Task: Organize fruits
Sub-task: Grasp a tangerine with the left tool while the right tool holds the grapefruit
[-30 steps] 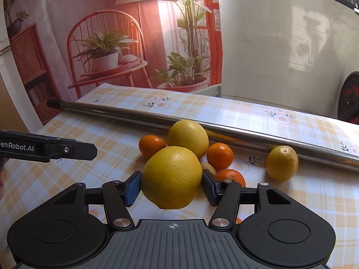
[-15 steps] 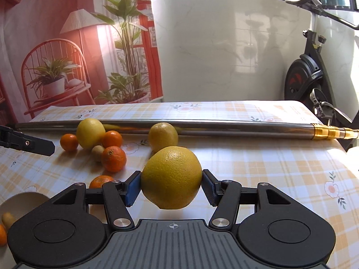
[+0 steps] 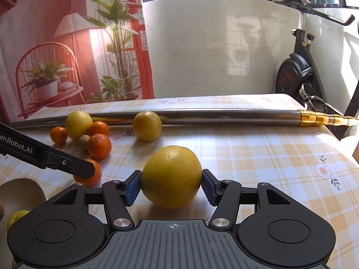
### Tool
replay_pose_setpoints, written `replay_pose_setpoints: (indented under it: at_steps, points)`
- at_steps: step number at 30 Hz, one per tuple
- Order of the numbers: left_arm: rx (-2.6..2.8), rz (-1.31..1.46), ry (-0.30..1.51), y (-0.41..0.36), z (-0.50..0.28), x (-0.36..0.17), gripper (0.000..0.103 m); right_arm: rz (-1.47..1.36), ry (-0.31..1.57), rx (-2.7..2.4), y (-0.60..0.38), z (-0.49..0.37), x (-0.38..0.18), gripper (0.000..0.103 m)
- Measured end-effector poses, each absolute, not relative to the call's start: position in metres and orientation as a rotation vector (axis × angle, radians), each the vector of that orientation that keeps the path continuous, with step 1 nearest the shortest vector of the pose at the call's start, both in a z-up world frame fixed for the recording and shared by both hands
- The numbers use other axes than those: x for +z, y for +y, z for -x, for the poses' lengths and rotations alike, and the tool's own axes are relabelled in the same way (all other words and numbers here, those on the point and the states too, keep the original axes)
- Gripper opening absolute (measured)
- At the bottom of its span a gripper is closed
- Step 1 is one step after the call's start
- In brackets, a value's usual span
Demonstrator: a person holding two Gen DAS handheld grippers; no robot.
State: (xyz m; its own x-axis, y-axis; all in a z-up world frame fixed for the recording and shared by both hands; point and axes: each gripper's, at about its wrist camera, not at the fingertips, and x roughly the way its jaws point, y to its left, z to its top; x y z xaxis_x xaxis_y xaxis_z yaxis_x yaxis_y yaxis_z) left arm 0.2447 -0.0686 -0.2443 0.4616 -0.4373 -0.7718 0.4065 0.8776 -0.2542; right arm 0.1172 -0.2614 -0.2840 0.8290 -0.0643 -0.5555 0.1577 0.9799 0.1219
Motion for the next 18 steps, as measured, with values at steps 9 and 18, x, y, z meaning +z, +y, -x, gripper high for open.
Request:
replay_pose_setpoints:
  at_steps: [9,18]
  points:
    - [-0.523,-0.006,0.972,-0.083,-0.251,-0.254,0.039,-0.162,0.579,-0.12,-0.259,-0.116,-0.284,0.053]
    - [-0.507,-0.004,0.928,-0.058,-0.238,-0.229,0.038,-0.159,0.58,-0.121,-0.261,-0.116,-0.284,0.053]
